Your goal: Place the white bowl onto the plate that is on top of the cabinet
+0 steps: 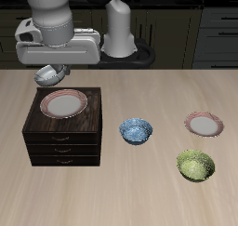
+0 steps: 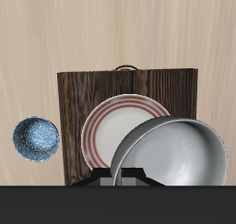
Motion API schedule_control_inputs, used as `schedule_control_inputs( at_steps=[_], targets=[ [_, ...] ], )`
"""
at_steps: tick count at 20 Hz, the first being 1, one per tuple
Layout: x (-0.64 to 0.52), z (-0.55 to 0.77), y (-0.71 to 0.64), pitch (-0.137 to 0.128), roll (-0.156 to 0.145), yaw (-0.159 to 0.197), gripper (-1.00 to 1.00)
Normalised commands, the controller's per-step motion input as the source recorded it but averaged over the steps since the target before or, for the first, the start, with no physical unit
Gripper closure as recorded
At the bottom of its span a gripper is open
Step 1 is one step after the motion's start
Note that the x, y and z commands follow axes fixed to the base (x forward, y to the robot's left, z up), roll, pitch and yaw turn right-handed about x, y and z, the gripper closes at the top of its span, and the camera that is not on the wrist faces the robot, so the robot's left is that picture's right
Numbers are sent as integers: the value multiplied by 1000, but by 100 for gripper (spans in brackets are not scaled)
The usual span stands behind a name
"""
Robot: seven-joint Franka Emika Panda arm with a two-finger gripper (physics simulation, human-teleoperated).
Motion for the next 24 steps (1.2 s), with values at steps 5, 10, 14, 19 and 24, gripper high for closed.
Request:
schedule_control_inputs(
  at_steps=[5,10,14,19,24],
  targets=[
    [122,-315,6,42,-15,-26,100],
    [63,-432,-79,61,-27,-30,100],
    [-11,-379,-2,64,-7,-4,100],
    [-95,-291,70,108,-10,-5,-100],
    [-127,-3,34,60,-1,-1,-100]
  ],
)
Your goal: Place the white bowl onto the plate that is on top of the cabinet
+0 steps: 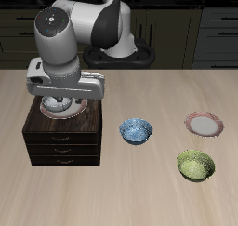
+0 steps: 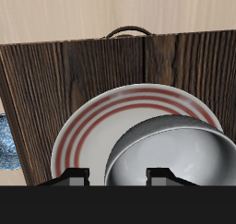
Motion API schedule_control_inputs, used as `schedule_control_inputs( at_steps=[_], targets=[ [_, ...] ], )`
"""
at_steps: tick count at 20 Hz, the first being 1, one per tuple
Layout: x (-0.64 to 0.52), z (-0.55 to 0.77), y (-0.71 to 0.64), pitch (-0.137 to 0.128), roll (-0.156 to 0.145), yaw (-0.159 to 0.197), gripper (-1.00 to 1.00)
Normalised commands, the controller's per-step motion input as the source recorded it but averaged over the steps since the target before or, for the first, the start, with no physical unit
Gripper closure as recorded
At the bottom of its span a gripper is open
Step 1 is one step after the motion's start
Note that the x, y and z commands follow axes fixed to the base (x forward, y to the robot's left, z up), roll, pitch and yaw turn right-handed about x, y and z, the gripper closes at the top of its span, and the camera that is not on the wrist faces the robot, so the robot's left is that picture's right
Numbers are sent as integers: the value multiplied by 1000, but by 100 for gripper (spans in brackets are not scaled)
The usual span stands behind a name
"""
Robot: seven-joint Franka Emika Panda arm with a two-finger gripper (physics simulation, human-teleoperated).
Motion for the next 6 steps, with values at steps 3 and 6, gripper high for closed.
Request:
schedule_control_inputs(
  at_steps=[3,6],
  targets=[
    [-158,341,4,-38,0,-8,-100],
    [-110,235,-15,-23,-15,5,-100]
  ],
)
